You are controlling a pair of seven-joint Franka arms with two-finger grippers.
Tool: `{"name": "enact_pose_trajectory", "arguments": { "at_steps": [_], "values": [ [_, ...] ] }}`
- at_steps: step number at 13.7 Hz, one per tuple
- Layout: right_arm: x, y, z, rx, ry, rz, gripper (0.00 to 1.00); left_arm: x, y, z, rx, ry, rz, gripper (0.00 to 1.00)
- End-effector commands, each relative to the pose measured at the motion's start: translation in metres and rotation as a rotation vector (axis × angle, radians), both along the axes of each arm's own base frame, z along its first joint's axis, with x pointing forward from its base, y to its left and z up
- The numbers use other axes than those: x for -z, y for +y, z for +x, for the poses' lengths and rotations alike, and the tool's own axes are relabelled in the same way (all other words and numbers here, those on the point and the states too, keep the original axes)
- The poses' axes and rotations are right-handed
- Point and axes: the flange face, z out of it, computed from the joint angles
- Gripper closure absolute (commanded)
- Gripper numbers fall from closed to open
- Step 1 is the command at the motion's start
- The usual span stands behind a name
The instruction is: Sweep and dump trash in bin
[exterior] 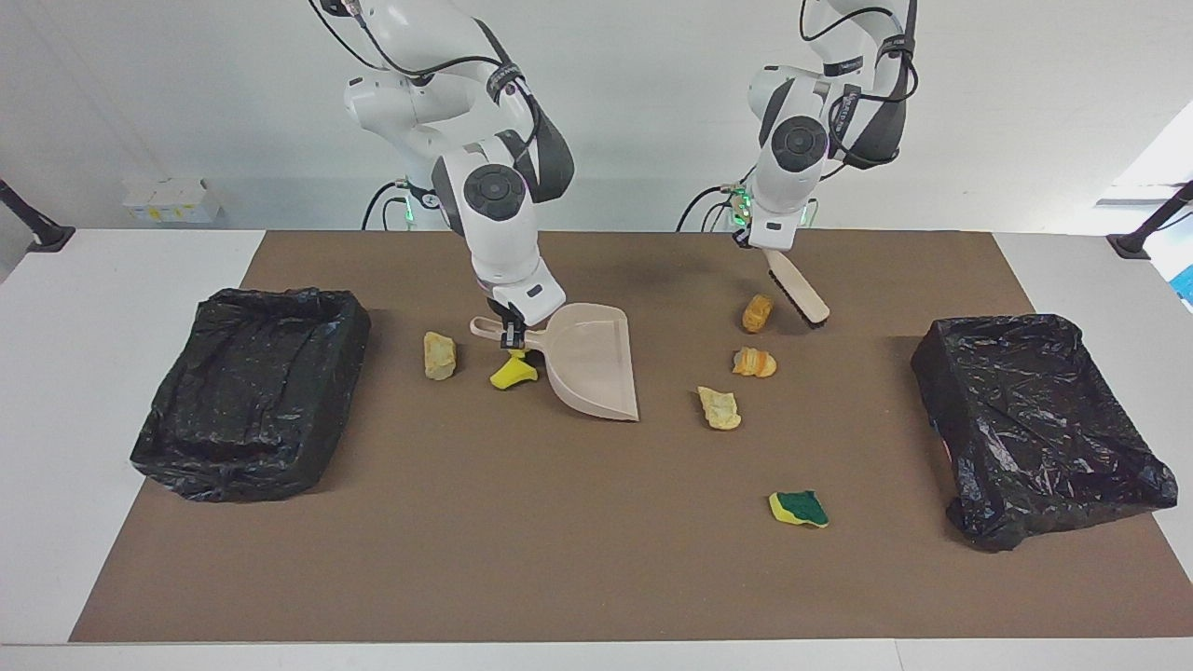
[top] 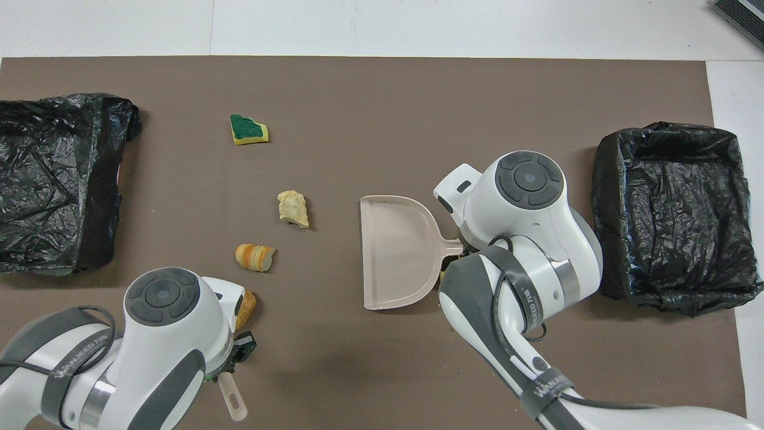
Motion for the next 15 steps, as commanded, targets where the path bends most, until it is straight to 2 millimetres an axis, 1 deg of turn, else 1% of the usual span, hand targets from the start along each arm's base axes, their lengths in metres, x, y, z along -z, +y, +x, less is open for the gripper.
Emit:
{"name": "enact_pose_trajectory", "arguments": {
  "at_steps": [1, 4, 5, 7, 8, 10, 12, 13, 14, 15],
  "values": [
    [0.003, 0.0, -0.01, 0.039, -0.008, 0.024, 1.0, 0.011, -0.012, 0.002, -0.048, -0.034, -0.071, 1.0],
    [0.002, 0.002, -0.011, 0.048, -0.009, 0.023, 1.0, 0.023, -0.018, 0.013, -0.049, -0.057, -0.088, 1.0],
    [0.002, 0.003, -0.012, 0.06, -0.01, 0.021, 1.0, 0.026, -0.017, 0.022, -0.049, -0.072, -0.098, 1.0],
    [0.002, 0.006, -0.013, 0.072, -0.014, 0.021, 1.0, 0.024, -0.018, 0.042, 0.013, -0.122, -0.15, 1.0],
    [0.001, 0.009, -0.013, 0.072, -0.017, 0.022, 1.0, 0.024, -0.014, 0.055, 0.043, -0.149, -0.175, 1.0],
    [0.002, 0.009, -0.014, 0.071, -0.014, 0.021, 1.0, 0.039, -0.019, 0.071, 0.133, -0.151, -0.2, 1.0],
    [0.0, 0.011, -0.015, 0.069, -0.017, 0.022, 1.0, 0.038, -0.025, 0.076, 0.296, -0.184, -0.259, 1.0],
    [0.0, 0.017, -0.018, 0.068, -0.015, 0.02, 1.0, 0.038, -0.028, 0.076, 0.356, -0.187, -0.276, 1.0],
    [-0.002, 0.017, -0.018, 0.071, -0.02, 0.021, 1.0, 0.037, -0.034, 0.073, 0.401, -0.184, -0.287, 1.0],
    [-0.002, 0.017, -0.019, 0.078, -0.018, 0.019, 1.0, 0.037, -0.05, 0.065, 0.454, -0.184, -0.299, 1.0]
  ]
}}
